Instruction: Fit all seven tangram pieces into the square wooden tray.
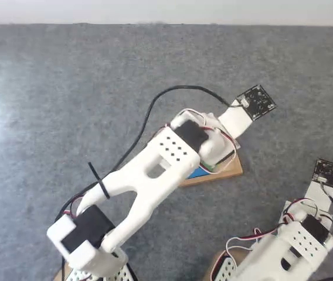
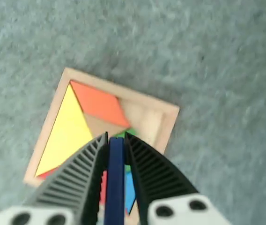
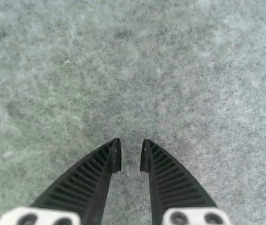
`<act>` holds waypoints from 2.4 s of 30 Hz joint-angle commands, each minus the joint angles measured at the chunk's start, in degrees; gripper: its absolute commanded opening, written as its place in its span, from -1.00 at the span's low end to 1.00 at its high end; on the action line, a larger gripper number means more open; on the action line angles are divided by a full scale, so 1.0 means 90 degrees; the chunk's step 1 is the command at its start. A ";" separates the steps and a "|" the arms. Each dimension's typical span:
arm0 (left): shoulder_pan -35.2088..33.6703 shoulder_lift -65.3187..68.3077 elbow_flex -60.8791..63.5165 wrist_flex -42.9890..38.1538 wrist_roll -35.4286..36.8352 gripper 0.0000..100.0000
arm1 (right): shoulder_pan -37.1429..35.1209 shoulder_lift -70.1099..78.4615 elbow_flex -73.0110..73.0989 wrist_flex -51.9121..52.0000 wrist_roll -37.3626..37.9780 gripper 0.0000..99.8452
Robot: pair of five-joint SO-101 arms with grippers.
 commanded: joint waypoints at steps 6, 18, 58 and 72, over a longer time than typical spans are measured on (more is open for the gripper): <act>0.0117 0.0147 0.0698 -0.1407 0.0264 -0.98 | -0.0063 -0.0142 -0.0020 -0.0122 0.0039 -0.82; 0.0254 0.1475 -0.0493 -0.0684 -0.0147 -0.98 | -0.0063 -0.0151 -0.0020 -0.0132 0.0039 -0.82; 0.0440 0.2422 -0.1734 0.0430 -0.0186 -0.74 | -0.0073 -0.0151 -0.0020 -0.0132 0.0039 -0.82; -0.0322 0.2481 -0.2222 0.0410 -0.0567 -0.74 | -0.0073 -0.0151 -0.0020 -0.0132 0.0039 -0.82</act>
